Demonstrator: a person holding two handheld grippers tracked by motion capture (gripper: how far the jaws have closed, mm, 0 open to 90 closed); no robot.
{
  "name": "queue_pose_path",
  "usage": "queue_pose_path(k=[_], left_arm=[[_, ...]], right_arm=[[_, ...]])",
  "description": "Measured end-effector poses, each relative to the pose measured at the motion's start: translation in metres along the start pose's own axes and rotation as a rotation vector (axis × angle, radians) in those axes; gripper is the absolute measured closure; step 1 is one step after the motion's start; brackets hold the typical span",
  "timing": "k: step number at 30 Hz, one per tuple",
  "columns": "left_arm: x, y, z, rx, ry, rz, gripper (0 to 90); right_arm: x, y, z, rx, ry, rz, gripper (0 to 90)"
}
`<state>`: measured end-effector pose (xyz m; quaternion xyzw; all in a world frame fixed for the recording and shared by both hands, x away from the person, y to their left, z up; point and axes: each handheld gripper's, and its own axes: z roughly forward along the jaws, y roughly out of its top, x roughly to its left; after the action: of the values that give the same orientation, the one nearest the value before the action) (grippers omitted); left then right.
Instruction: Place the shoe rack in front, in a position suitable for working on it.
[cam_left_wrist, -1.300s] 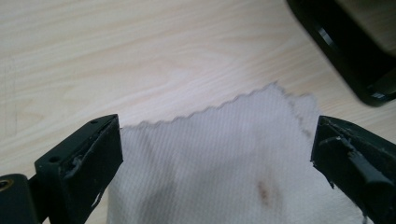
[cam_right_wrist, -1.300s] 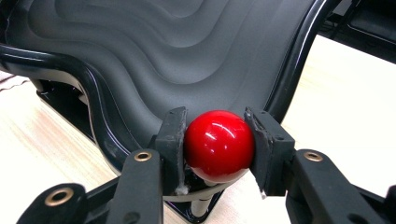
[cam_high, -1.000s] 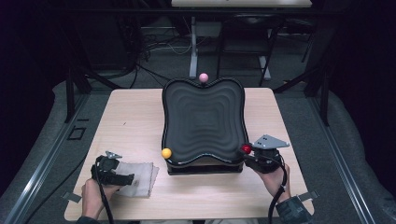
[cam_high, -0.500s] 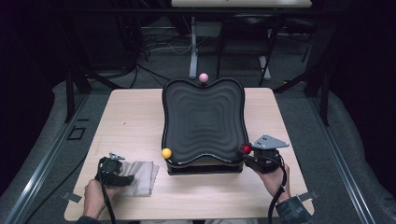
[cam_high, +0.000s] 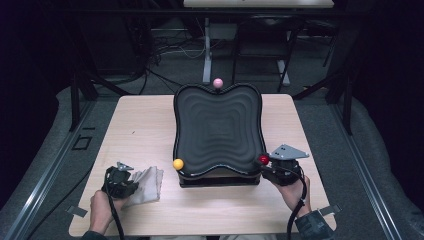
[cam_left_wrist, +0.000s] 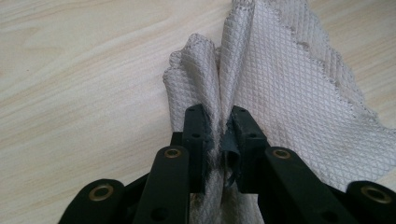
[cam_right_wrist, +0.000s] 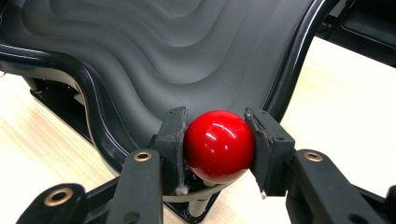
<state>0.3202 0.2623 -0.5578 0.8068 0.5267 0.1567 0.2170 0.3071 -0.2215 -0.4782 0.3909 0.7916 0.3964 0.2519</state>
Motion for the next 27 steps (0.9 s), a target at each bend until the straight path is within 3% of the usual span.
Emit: queue_pose_path(k=[9, 27], left_arm=[[0.002, 0.006, -0.014, -0.087, -0.01, -0.005, 79.5], [0.0, 0.01, -0.02, -0.121, -0.009, 0.011, 79.3]], right_arm=[[0.0, 0.0, 0.0, -0.001, -0.002, -0.001, 59.6], [0.001, 0.0, -0.001, 0.007, -0.011, -0.007, 59.7]])
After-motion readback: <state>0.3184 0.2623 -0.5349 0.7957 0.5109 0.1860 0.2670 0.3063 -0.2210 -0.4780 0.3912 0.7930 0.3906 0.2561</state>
